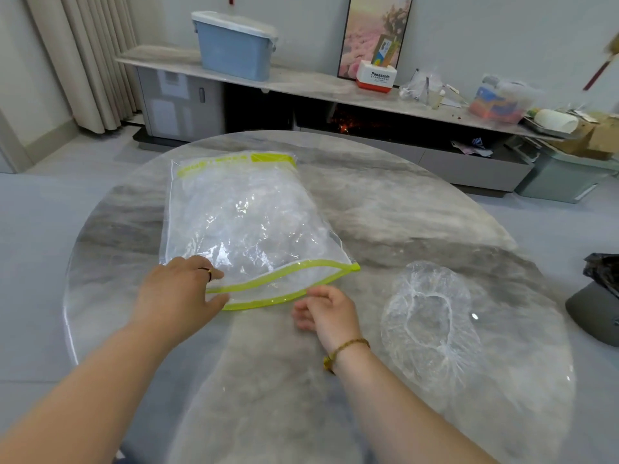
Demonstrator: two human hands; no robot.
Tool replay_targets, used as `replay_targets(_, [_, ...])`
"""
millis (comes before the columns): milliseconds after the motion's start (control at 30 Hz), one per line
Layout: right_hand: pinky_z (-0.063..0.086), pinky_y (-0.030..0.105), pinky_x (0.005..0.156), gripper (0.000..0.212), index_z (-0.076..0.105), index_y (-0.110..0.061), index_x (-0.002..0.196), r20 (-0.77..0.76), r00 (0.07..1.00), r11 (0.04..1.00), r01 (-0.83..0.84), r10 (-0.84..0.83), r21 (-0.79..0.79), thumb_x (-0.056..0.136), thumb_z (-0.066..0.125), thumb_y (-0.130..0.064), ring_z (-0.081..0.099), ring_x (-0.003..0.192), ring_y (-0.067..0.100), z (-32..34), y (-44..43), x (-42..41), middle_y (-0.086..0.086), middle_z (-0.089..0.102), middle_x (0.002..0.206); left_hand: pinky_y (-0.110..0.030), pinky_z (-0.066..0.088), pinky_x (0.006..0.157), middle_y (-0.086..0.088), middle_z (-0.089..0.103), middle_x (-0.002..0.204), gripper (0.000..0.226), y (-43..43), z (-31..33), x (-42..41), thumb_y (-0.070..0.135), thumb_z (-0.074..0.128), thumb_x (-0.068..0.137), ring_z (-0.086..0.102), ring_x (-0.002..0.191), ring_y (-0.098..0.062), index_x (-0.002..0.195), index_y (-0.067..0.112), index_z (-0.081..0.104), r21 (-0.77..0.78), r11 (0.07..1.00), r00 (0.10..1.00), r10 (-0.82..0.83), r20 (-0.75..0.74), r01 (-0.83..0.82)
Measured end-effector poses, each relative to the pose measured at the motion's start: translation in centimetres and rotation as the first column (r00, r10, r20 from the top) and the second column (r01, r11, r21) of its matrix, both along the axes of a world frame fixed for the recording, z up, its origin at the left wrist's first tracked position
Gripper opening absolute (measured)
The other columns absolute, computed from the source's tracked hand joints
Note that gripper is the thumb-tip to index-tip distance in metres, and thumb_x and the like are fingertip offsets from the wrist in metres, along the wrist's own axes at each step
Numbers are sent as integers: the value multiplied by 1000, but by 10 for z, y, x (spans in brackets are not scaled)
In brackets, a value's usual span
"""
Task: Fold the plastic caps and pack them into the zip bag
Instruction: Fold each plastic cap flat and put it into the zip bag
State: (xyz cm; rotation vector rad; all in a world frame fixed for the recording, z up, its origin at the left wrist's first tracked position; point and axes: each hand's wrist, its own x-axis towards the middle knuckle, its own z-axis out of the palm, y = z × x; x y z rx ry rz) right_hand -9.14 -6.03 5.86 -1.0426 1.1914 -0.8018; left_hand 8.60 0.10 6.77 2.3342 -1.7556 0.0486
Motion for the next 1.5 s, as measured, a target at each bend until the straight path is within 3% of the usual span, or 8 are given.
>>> replay_targets(167, [36,17,67,8,55,-21,71,-777,554,442,-641,-299,-627,63,56,-23,44,74,11,-9,18,-113,-5,57,67,-36,54,68,-3,68,97,50,13,10,-28,50,44,72,69,80,-24,92,15,74,-122,961,969,-242,55,247])
replay_targets(300, [51,18,70,56,66,-18,73,-954,140,607,-744,-264,-277,24,86,-35,63,78,16,9,23,-170,-3,62,78,-21,46,73,3,70,88,46,24,6,-57,47,40,68,64,80,-10,82,22,75,-158,870,883,-467,43,468])
replay_targets(367, [41,19,90,43,58,-14,106,-989,36,664,-737,-146,-125,67,73,-28,54,106,18,17,23,-177,1,56,108,-22,36,78,5,70,87,43,29,-1,-72,46,40,67,50,86,-4,81,24,74,-175,823,840,-538,63,540])
replay_targets(567, [28,21,68,17,42,-22,81,-987,118,700,-696,-110,-161,95,36,-15,40,87,12,8,7,-172,-5,37,88,-22,35,81,6,71,87,41,32,-16,-97,40,39,67,51,87,-6,94,28,67,-187,759,781,-616,104,623])
replay_targets(800, [32,9,72,27,54,-30,90,-788,571,500,-764,229,-408,77,32,-38,47,84,9,-11,48,-156,1,64,87,-27,33,93,1,52,121,65,33,-30,-101,44,57,59,45,107,-13,118,18,46,-178,723,744,-656,128,668])
replay_targets(1067, [33,22,97,58,43,-31,110,-929,364,270,-890,-65,-368,55,36,-48,43,107,6,-22,47,-170,-17,62,107,-15,42,71,17,69,69,43,21,-33,-105,23,37,82,64,68,1,56,27,71,-311,696,739,-673,32,648])
replay_targets(1333, [34,1,66,18,55,-32,69,-867,498,484,-763,19,-428,67,37,-35,58,69,2,-8,29,-155,-20,63,71,-15,44,70,20,66,70,26,22,-33,-101,48,45,77,58,71,0,67,26,53,-94,942,654,-293,-698,321])
replay_targets(1500, [48,34,69,33,38,-19,60,-632,752,847,-449,186,-285,92,40,-11,62,65,17,-8,15,-147,-7,51,51,-27,41,58,7,52,42,22,14,-29,-105,22,51,93,49,41,-3,72,20,47,-37,997,588,-70,-806,67])
